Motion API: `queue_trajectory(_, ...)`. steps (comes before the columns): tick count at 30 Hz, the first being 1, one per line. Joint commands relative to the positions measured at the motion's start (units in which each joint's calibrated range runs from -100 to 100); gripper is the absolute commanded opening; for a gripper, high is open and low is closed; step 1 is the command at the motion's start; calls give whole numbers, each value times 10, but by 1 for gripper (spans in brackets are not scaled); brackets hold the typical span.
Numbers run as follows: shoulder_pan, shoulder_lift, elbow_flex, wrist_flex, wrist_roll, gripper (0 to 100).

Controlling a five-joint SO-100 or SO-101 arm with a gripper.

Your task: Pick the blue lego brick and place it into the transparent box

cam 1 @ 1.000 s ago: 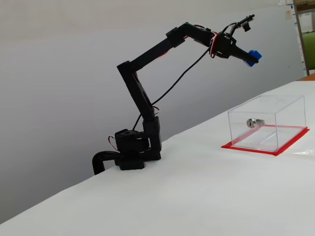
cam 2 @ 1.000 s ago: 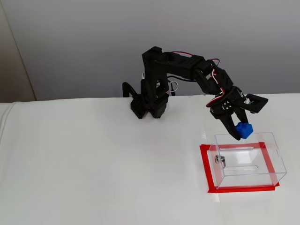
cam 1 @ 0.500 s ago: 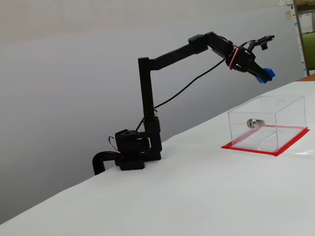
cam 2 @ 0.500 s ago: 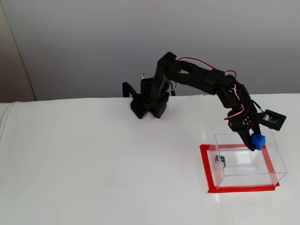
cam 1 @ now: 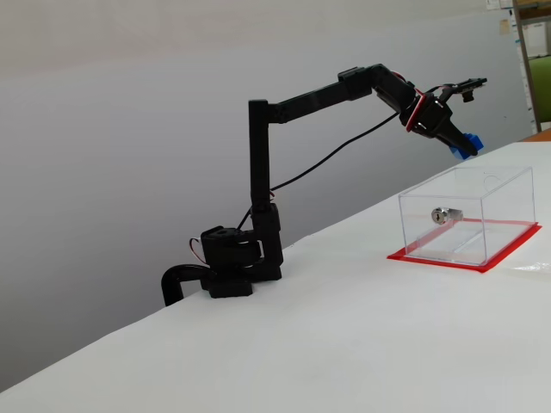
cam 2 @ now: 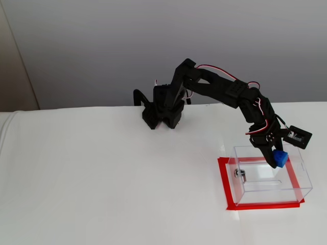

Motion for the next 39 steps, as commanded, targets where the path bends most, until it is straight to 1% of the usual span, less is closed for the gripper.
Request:
queue_trajectory(1, -2, -7, -31, -10, -2, 2)
queue_trajectory(9, -1, -7, -31, -10, -3, 3)
queue_trajectory(11, -2, -7, -31, -10, -3, 8)
queue_trajectory(14, -2, -7, -31, -10, -12, 23)
queue_trajectory(16, -3, -7, -31, -10, -11, 29)
queue_trajectory(17, -3, -7, -31, -10, -11, 30)
queue_trajectory(39, -4, -15, -31, -10, -11, 30)
